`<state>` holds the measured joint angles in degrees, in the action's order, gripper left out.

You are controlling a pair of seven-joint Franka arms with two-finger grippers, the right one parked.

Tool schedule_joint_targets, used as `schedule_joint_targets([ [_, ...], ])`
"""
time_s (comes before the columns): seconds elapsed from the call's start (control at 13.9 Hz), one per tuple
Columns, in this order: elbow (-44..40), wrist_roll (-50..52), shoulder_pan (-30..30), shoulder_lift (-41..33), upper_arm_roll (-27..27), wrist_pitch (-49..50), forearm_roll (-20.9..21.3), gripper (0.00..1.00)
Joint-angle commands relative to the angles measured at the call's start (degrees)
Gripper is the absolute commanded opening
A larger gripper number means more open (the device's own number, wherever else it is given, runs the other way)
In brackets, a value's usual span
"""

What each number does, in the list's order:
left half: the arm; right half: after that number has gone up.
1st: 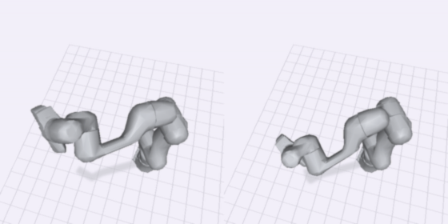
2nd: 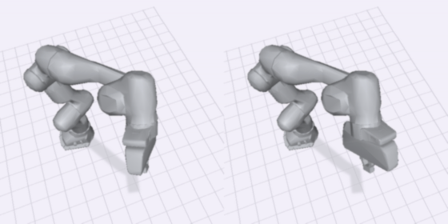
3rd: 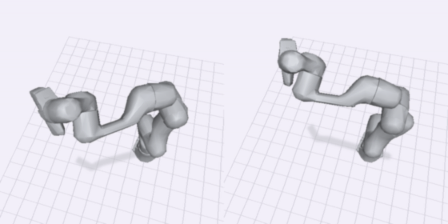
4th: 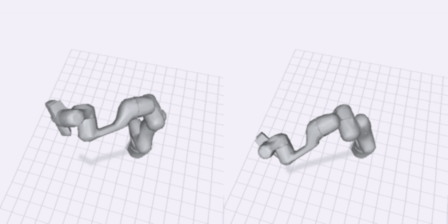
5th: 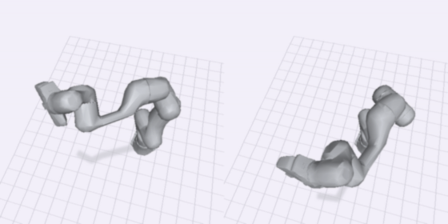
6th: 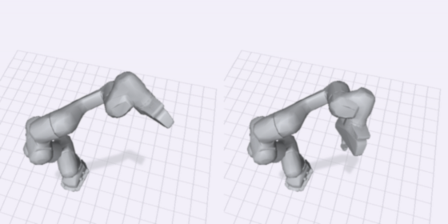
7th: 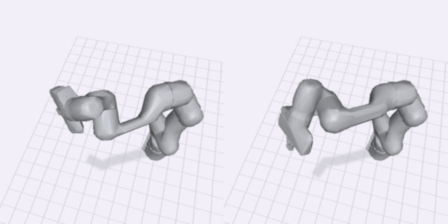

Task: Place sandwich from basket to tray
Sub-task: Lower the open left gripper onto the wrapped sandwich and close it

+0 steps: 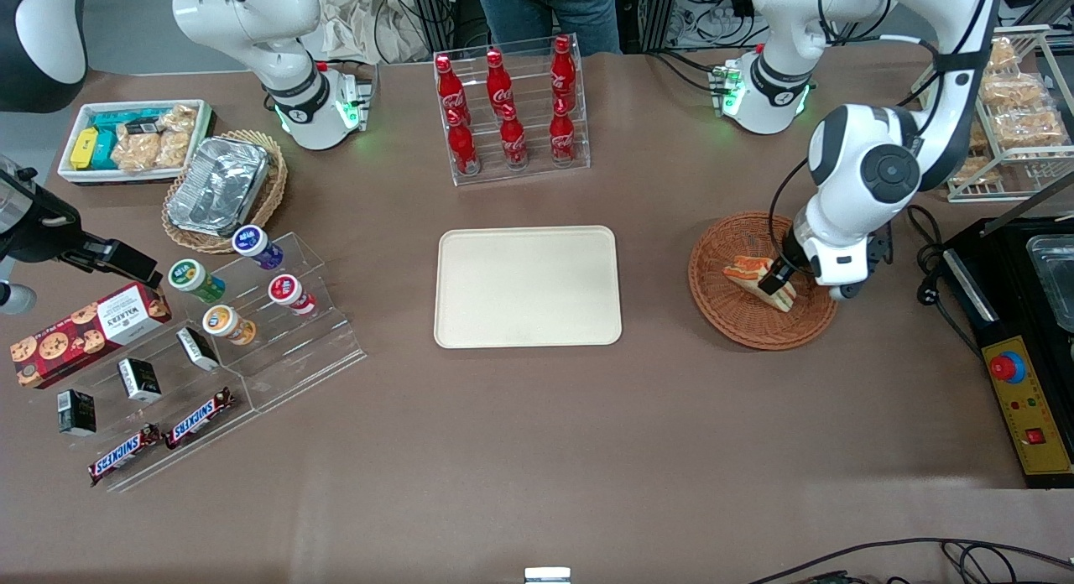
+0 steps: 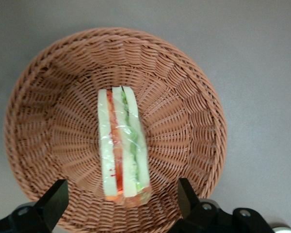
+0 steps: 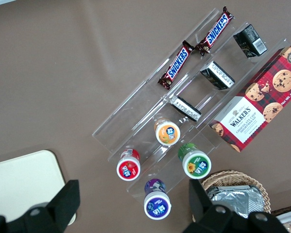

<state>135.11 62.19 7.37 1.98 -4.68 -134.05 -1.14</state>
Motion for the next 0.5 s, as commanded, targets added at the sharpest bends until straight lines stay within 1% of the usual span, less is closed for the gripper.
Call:
schedule_joint_targets([
  [0.0,-0.81,2.32,0.89,2.33,0.20,-1.21,0.69,1.00],
  [0.43,-0.46,3.55,1.24,5.22,0.29,-3.93,1.22,1.00],
])
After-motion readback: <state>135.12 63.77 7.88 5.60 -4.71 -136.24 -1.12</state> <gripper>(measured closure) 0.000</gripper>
